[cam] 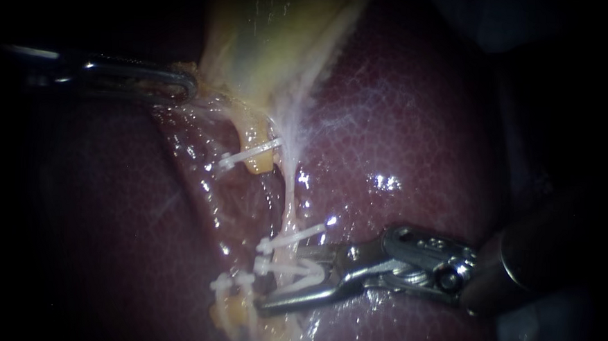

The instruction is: Clipping third clip right tube

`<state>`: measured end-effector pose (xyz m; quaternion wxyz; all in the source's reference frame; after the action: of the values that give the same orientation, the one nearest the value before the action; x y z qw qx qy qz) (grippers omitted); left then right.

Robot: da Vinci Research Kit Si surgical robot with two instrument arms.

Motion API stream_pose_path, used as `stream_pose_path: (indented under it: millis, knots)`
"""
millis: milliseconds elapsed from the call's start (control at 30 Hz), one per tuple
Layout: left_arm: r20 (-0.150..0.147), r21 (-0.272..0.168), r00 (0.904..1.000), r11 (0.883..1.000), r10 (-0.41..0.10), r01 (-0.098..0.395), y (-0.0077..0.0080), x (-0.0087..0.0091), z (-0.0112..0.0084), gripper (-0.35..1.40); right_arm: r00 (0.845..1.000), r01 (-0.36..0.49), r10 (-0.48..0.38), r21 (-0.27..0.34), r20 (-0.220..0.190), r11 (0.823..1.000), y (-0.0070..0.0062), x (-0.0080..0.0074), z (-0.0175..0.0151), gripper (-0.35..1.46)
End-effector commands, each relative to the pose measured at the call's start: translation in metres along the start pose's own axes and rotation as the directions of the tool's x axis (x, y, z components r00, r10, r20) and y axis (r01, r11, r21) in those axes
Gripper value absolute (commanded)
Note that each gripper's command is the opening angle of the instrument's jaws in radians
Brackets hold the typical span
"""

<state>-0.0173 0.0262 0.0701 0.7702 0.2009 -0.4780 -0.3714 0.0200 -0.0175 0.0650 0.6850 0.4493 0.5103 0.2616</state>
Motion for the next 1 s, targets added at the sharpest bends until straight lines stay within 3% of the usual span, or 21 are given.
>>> stream_pose_path:
  millis: [33,267,733,1000]
  knots:
    - [0.0,0.0,1.0,1.0,0.0,0.0,0.0,0.0,0.0,-0.35,1.0,0.0,0.0,0.0,0.0,1.0,0.0,0.0001,0.0,0.48]
    - [0.0,0.0,1.0,1.0,0.0,0.0,0.0,0.0,0.0,-0.35,1.0,-0.007,0.006,-0.022,-0.024,1.0,0.0004,0.0012,-0.0006,0.49]
    - [0.0,-0.001,1.0,1.0,0.0,0.0,0.0,-0.0001,0.0001,-0.35,0.994,-0.028,0.019,-0.081,-0.112,0.996,0.0036,0.0072,-0.0036,0.49]
    - [0.0,-0.001,1.0,1.0,0.0,0.0,0.0,-0.0001,0.0001,-0.35,0.99,-0.033,0.022,-0.071,-0.142,0.997,0.0047,0.0084,-0.0025,0.49]
